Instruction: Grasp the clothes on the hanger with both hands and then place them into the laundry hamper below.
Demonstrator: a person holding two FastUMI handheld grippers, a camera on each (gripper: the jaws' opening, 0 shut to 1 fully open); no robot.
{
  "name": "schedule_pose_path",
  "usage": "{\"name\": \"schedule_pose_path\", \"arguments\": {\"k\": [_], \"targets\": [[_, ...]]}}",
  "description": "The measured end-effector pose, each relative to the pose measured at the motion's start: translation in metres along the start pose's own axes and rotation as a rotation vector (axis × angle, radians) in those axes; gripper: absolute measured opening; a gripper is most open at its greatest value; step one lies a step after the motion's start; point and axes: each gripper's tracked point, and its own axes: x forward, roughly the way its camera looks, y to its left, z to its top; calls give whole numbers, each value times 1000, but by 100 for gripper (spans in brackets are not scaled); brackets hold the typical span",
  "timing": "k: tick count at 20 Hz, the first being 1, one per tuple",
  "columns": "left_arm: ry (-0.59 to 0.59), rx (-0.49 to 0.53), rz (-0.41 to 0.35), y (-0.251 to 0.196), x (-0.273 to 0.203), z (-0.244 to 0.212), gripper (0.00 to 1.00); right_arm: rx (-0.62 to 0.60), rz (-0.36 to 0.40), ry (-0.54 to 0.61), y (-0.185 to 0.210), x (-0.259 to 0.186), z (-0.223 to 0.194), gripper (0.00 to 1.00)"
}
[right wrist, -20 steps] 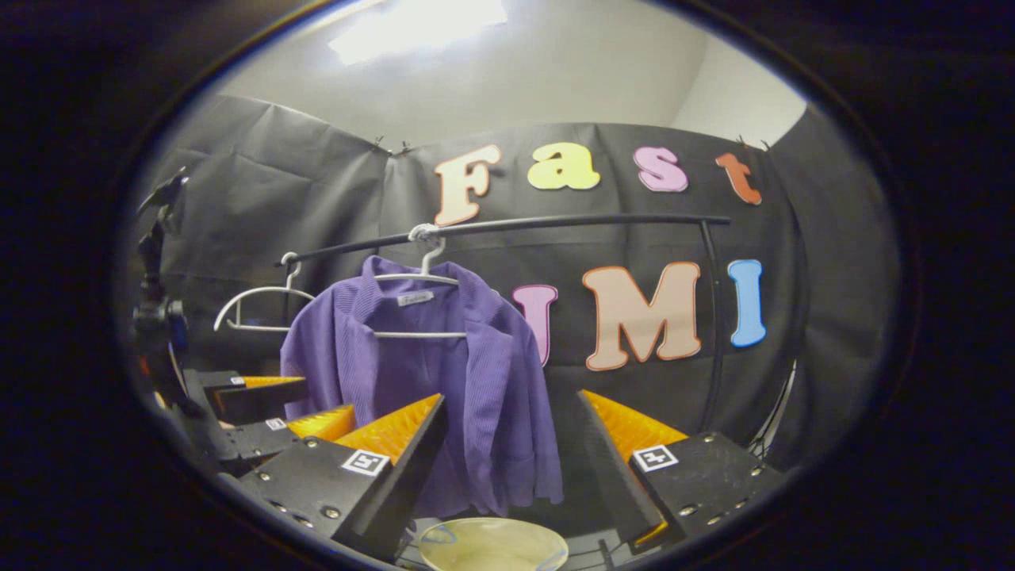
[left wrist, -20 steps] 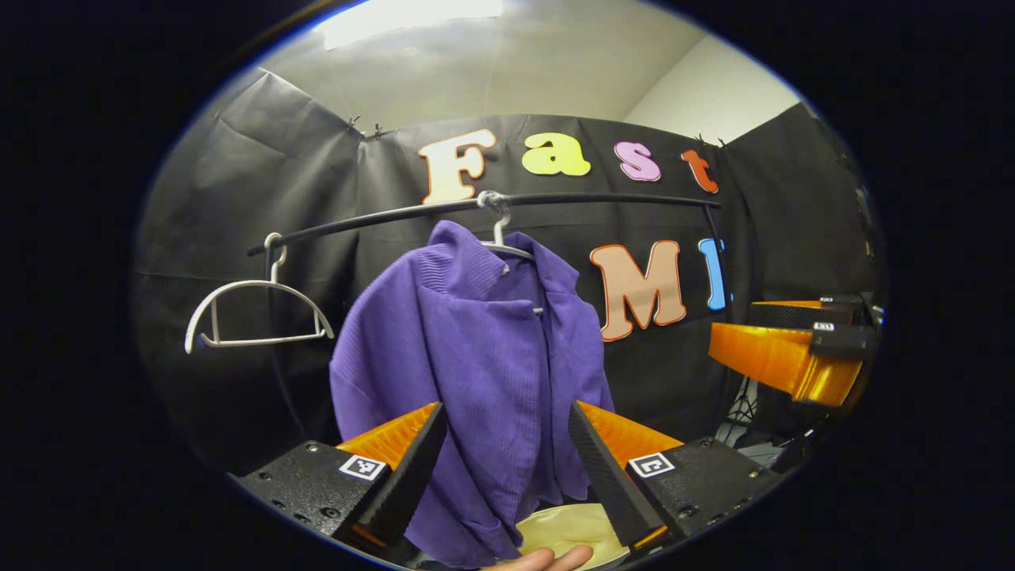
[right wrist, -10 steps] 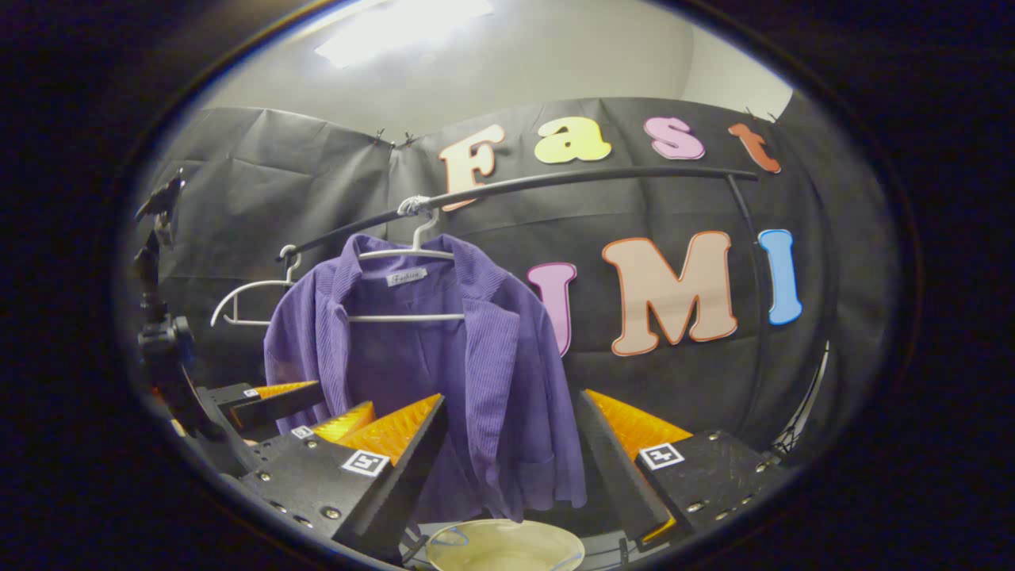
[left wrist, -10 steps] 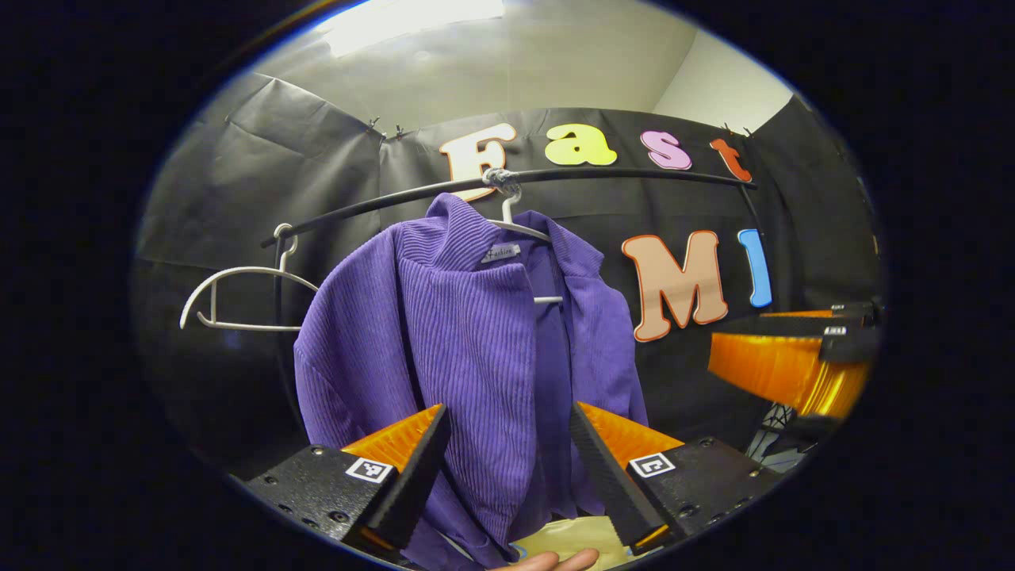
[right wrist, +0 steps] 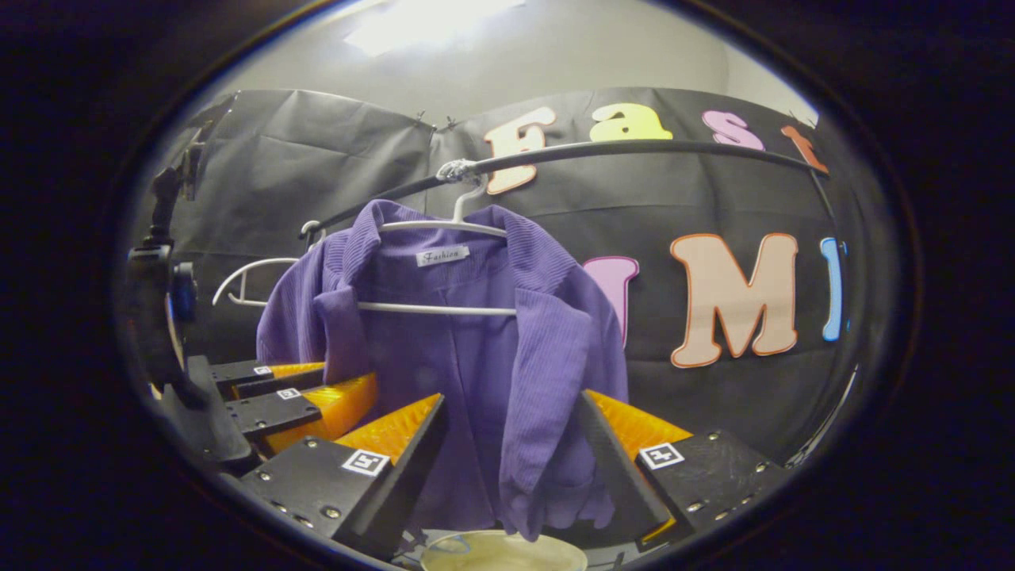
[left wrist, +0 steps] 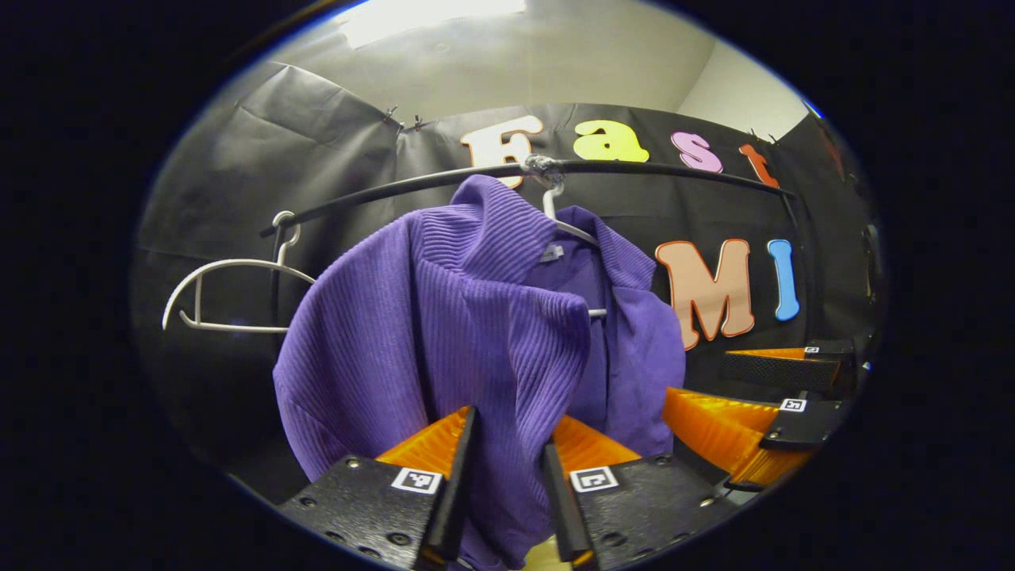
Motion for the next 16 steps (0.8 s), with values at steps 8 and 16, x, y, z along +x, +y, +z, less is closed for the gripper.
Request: {"name": "schedule_pose_path", "arguments": {"k": [8,16], "targets": [[20,-81,-189,13,-31,6,0,22,-94,-29,-8,51,-8,99],[-56,-154,-263,65,-63,47,0,139,-175,-7,-45,86,-14,94]]}}
